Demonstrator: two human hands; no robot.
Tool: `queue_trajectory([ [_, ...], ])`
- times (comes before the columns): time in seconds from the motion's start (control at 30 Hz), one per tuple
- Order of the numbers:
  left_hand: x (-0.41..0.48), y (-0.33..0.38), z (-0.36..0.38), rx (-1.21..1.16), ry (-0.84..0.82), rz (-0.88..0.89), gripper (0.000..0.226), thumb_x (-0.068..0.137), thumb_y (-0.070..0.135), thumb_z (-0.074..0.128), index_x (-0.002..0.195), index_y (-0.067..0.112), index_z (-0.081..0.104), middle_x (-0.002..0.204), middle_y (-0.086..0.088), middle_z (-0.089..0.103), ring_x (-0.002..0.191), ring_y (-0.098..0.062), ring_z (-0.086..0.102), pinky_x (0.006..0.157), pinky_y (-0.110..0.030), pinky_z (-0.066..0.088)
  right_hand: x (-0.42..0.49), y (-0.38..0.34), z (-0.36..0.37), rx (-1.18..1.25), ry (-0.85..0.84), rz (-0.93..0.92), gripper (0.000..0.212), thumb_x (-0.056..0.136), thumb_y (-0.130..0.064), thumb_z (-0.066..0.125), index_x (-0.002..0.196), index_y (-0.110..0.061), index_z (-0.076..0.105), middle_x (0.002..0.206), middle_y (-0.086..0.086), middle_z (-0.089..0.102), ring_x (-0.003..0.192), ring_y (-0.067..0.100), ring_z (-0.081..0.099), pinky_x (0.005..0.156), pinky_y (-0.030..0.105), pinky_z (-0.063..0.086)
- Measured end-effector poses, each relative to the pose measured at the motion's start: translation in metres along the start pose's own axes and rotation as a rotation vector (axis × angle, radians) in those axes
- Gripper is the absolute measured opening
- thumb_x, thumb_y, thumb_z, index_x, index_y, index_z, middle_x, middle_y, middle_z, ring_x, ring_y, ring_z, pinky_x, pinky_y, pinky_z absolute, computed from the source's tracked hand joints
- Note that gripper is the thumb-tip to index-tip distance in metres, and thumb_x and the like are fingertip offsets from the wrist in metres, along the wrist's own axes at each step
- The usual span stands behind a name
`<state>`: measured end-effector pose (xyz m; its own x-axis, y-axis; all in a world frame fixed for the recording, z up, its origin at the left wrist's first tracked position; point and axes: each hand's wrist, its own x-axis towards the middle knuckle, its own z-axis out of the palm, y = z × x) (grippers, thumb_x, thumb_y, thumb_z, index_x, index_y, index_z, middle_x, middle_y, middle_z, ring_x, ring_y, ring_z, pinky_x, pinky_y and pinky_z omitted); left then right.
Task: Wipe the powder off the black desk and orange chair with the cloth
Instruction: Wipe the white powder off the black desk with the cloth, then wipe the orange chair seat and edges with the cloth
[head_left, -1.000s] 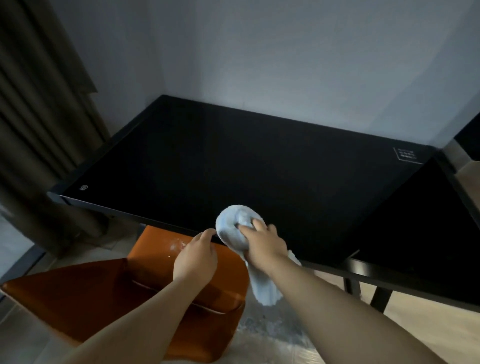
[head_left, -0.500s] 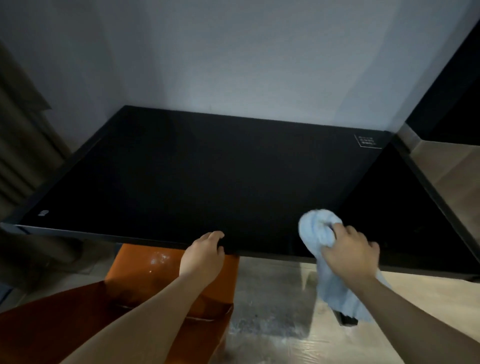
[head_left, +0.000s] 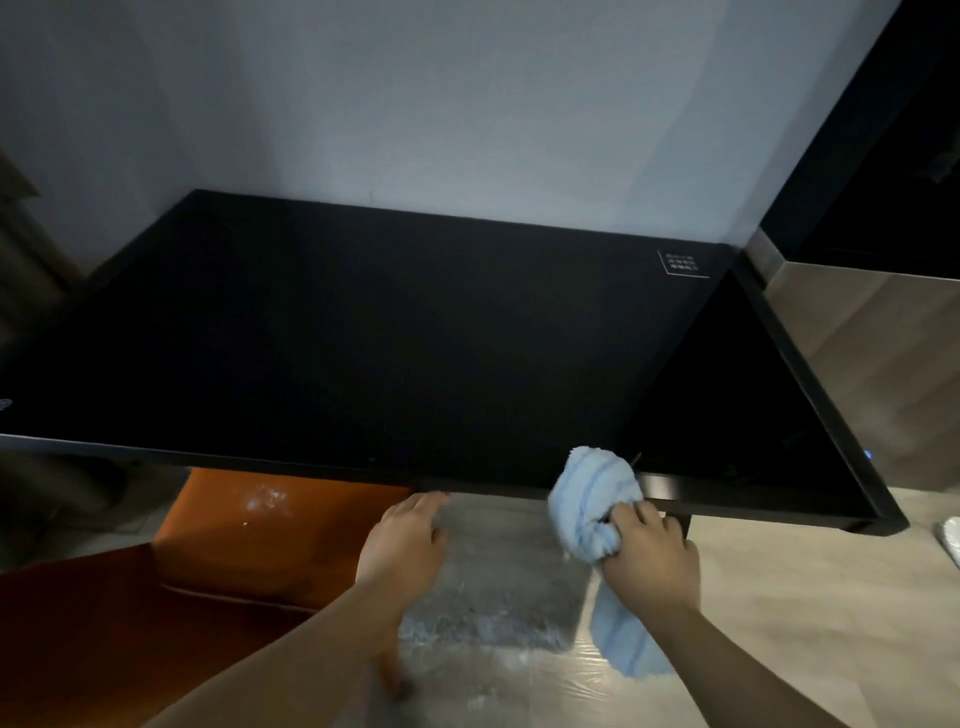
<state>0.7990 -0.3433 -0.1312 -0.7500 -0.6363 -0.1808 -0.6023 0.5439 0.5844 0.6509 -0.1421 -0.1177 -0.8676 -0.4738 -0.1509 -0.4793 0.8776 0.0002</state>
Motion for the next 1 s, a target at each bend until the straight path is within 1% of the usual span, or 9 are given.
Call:
queue_trajectory([
  [0.07,-0.008,0.006,0.007,-0.023,-0.009,-0.035,0.042,0.094,0.027,0.051,0.135,0.032,0.044,0.138,0.01,0.046,0.127,-0.01,0.042,0.102,-0.028,0.037,0.004,0.006,0.004,-0.033,-0.12,-0.003,0.035,0.088,-0.034,0.045,0.122,-0.027,0.046,0.129,-0.002,0.045,0.116,0.024,0.045,0.089,0.035,0.04],
  [0.2,-0.017,0.03,0.02,-0.028,-0.015,-0.014,0.043,0.094,0.023,0.05,0.136,0.029,0.044,0.139,0.007,0.046,0.128,-0.012,0.041,0.101,-0.028,0.038,-0.002,0.036,0.008,0.01,-0.583,0.108,0.039,0.093,-0.028,0.042,0.132,-0.022,0.045,0.134,0.002,0.051,0.122,0.023,0.048,0.099,0.035,0.042],
  [0.33,-0.025,0.042,0.027,-0.029,0.027,-0.029,0.041,0.093,0.023,0.052,0.134,0.028,0.045,0.135,0.007,0.048,0.12,-0.007,0.045,0.093,-0.021,0.039,-0.013,0.051,0.014,0.244,-0.352,0.034,0.038,0.091,-0.018,0.041,0.128,-0.027,0.044,0.127,0.006,0.053,0.113,0.029,0.053,0.087,0.035,0.046],
  [0.43,-0.038,0.044,0.031,-0.049,0.032,-0.053,0.039,0.093,0.022,0.053,0.13,0.03,0.048,0.129,0.009,0.052,0.1,0.003,0.041,0.081,-0.016,0.035,-0.01,0.046,0.012,0.366,-0.323,-0.011,0.04,0.091,-0.018,0.042,0.131,-0.021,0.043,0.124,0.01,0.054,0.11,0.028,0.055,0.085,0.032,0.046],
  [0.53,-0.048,0.04,0.033,-0.076,0.048,-0.072,0.037,0.093,0.021,0.052,0.128,0.032,0.05,0.123,0.014,0.053,0.093,0.005,0.04,0.072,-0.01,0.033,-0.012,0.034,0.005,0.445,-0.272,-0.136,0.035,0.097,-0.02,0.04,0.131,-0.018,0.044,0.121,0.007,0.056,0.109,0.021,0.054,0.082,0.023,0.04],
  [0.6,-0.055,0.037,0.033,-0.105,0.063,-0.1,0.035,0.093,0.025,0.052,0.127,0.033,0.05,0.119,0.017,0.051,0.092,0.005,0.042,0.067,-0.008,0.032,-0.018,0.02,0.0,0.555,-0.325,-0.194,0.029,0.092,-0.02,0.051,0.121,-0.019,0.051,0.111,0.003,0.06,0.103,0.02,0.057,0.085,0.026,0.043],
  [0.73,-0.067,0.04,0.026,-0.527,0.105,-0.301,0.032,0.094,0.041,0.049,0.125,0.032,0.049,0.104,0.022,0.055,0.089,0.002,0.052,0.073,-0.019,0.043,-0.039,-0.016,-0.013,0.942,-0.456,-0.185,0.03,0.08,-0.019,0.065,0.105,-0.031,0.056,0.092,-0.012,0.06,0.091,0.011,0.059,0.081,0.029,0.048],
  [0.87,-0.074,0.038,-0.001,-0.998,0.031,-0.506,0.045,0.09,0.05,0.05,0.13,0.03,0.042,0.115,0.001,0.055,0.103,-0.019,0.056,0.089,-0.042,0.05,-0.056,-0.053,-0.027,1.202,-0.594,-0.167,0.027,0.079,-0.021,0.067,0.095,-0.041,0.058,0.087,-0.015,0.064,0.076,0.001,0.062,0.055,0.012,0.045],
  [1.0,-0.083,0.028,-0.033,-1.181,-0.046,-0.523,0.049,0.084,0.047,0.06,0.128,0.031,0.047,0.119,-0.006,0.059,0.107,-0.027,0.06,0.092,-0.05,0.05,-0.065,-0.086,-0.038,1.277,-0.623,-0.234,0.041,0.083,-0.035,0.066,0.119,-0.033,0.048,0.103,-0.013,0.058,0.088,0.004,0.06,0.062,0.018,0.046],
])
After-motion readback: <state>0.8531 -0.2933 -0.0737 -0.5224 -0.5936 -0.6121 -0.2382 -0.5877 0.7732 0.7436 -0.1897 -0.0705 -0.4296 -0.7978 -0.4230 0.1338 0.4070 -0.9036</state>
